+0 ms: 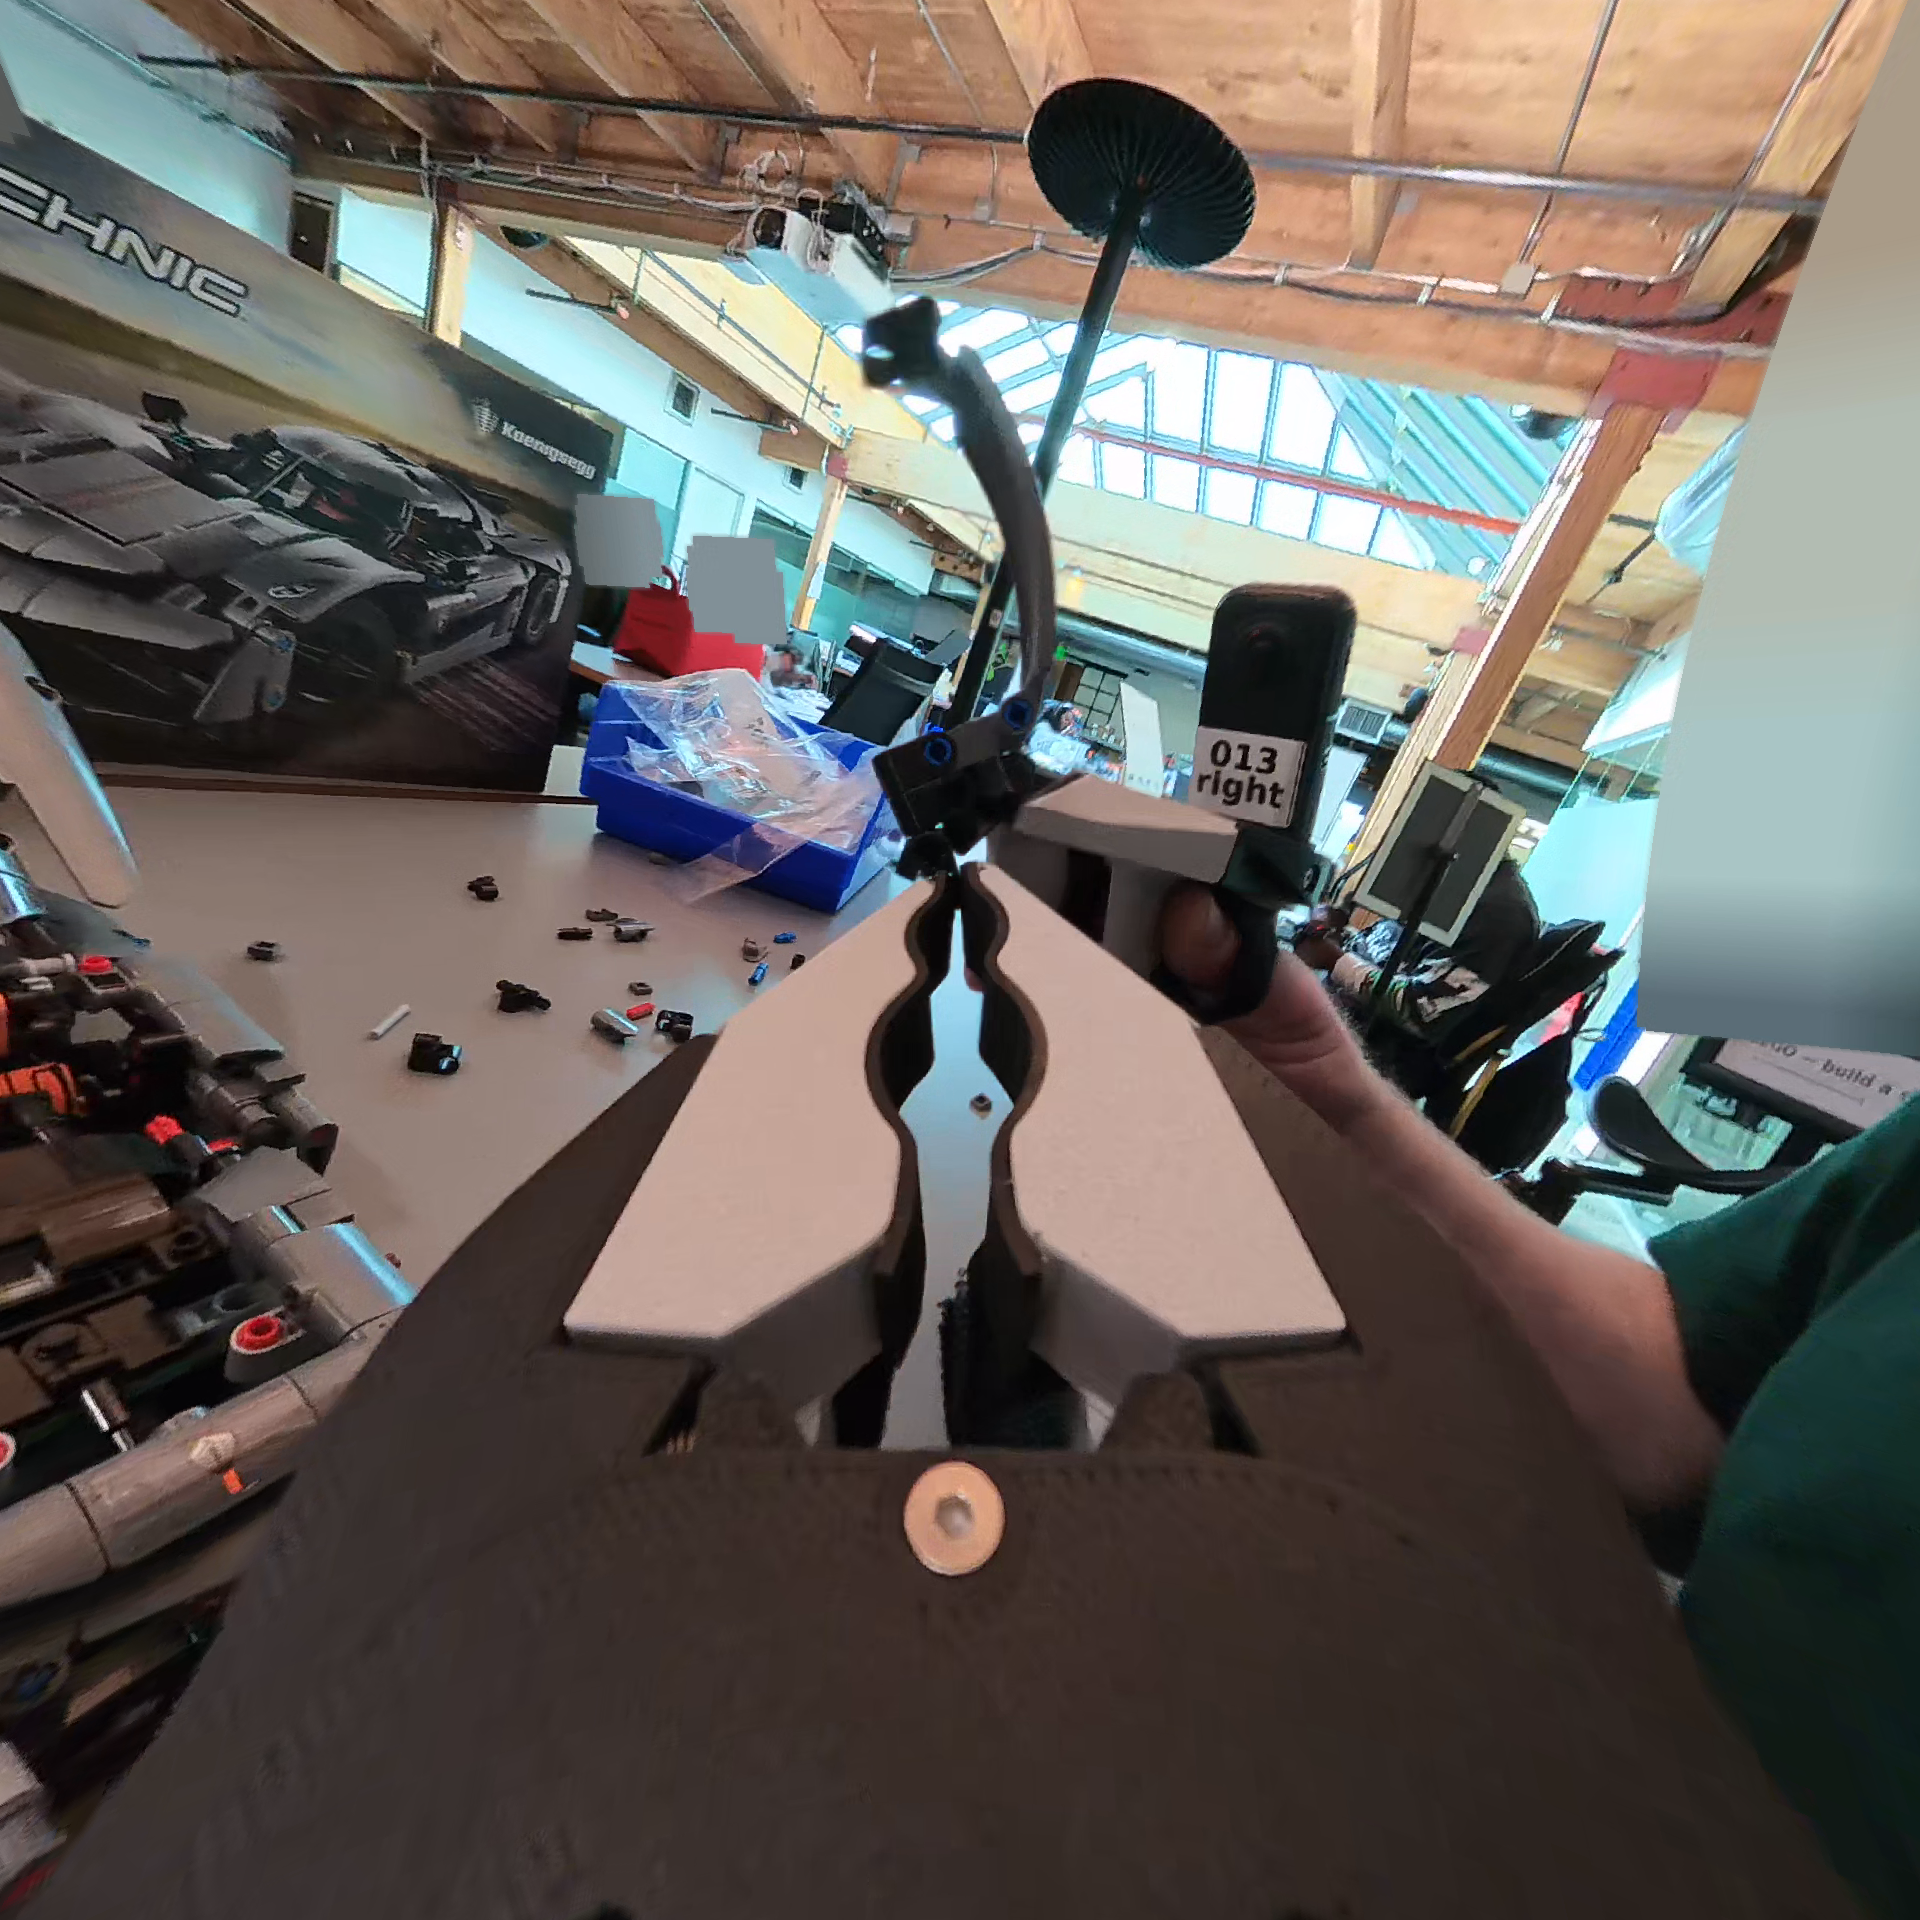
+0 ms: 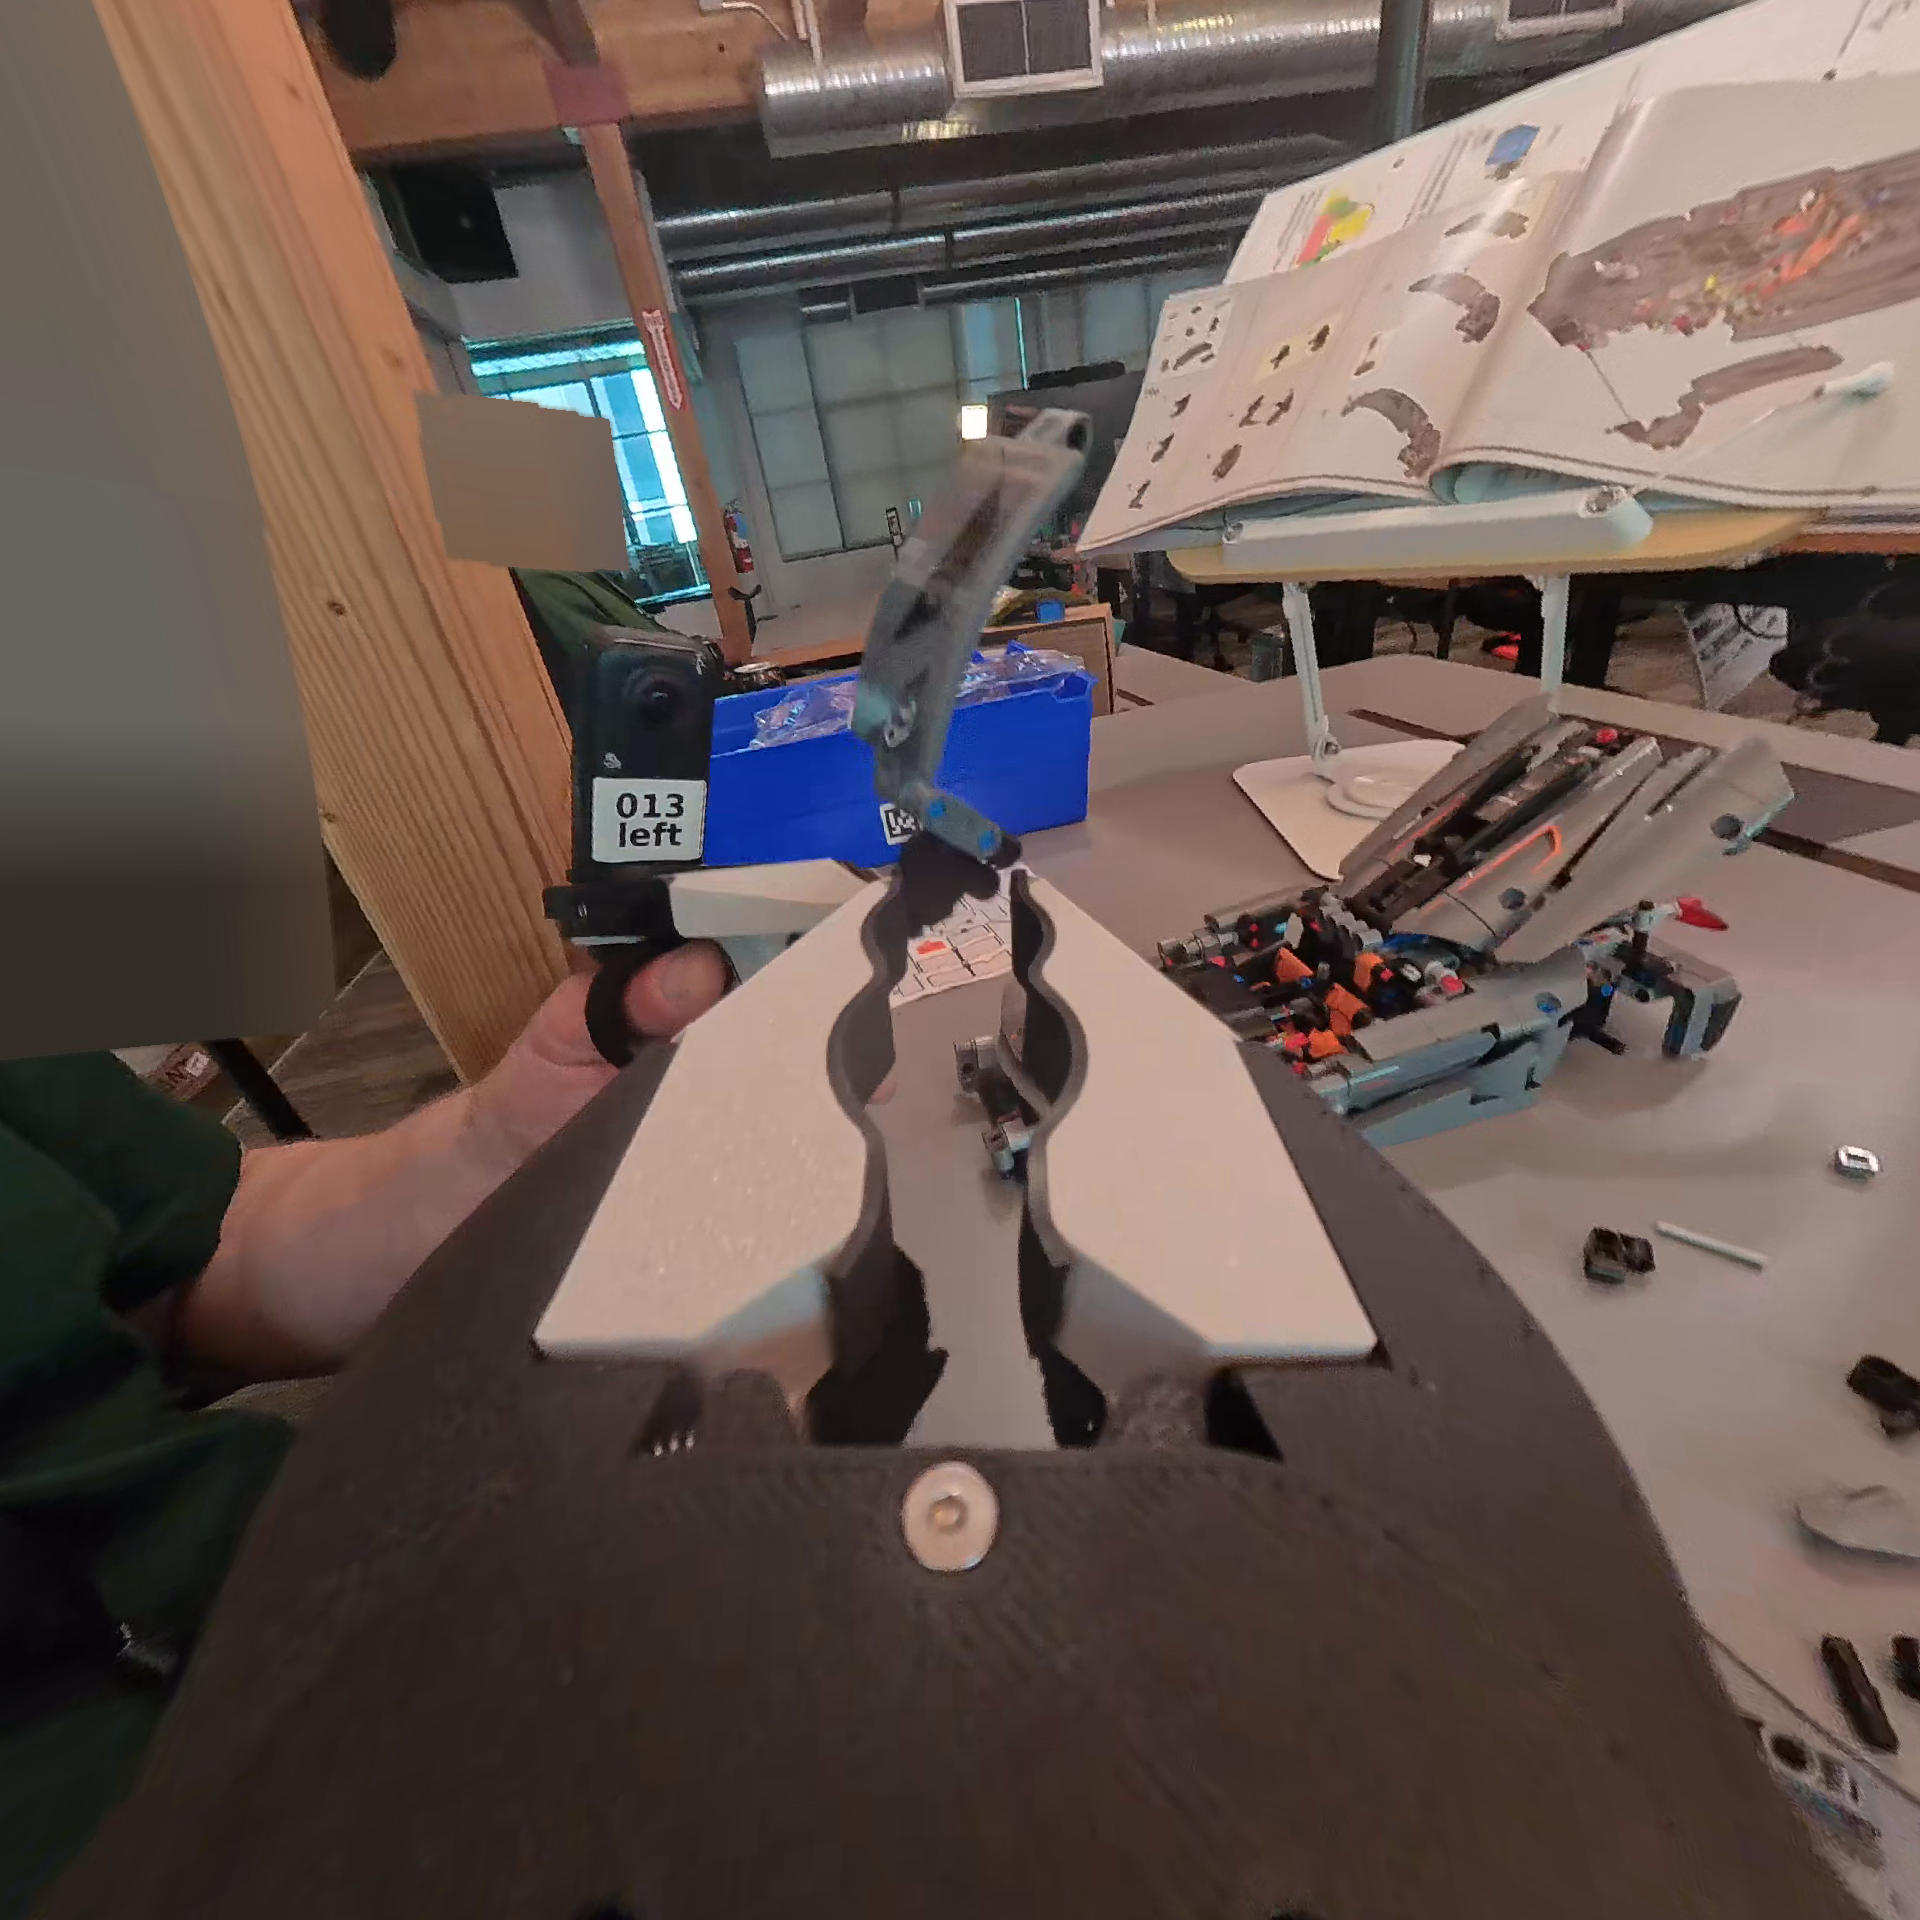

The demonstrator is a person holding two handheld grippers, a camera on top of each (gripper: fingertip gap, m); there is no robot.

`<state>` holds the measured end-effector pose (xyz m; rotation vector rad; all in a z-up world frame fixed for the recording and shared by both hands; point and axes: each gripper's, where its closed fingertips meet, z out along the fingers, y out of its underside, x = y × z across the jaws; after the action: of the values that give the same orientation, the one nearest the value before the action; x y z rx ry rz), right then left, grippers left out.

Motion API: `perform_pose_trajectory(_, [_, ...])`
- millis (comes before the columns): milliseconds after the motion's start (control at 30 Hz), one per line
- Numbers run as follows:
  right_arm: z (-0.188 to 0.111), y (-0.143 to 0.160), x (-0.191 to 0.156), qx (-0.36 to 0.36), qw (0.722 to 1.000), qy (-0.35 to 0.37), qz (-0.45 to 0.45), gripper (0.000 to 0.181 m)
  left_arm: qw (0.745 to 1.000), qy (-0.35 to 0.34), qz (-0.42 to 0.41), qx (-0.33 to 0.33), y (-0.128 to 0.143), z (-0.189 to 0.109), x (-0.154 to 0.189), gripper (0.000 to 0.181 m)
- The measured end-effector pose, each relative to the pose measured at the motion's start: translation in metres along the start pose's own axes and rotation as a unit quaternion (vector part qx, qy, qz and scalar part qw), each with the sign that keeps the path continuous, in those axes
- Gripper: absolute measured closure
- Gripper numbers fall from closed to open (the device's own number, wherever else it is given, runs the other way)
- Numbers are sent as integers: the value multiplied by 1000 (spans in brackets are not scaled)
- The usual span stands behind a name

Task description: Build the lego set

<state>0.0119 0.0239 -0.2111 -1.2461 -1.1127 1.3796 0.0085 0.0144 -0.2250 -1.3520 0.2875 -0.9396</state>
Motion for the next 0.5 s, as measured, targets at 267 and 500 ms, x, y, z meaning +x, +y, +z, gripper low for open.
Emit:
perform_pose_trajectory(267, [9,14,-2,-5,997,-24,76,165,999,25,-41,7,3,1,2,181])
perform_pose_trajectory(500, [14,15,-4,-2,993,-41,113,170,1000,7,-15,3,4,-3,0,181])
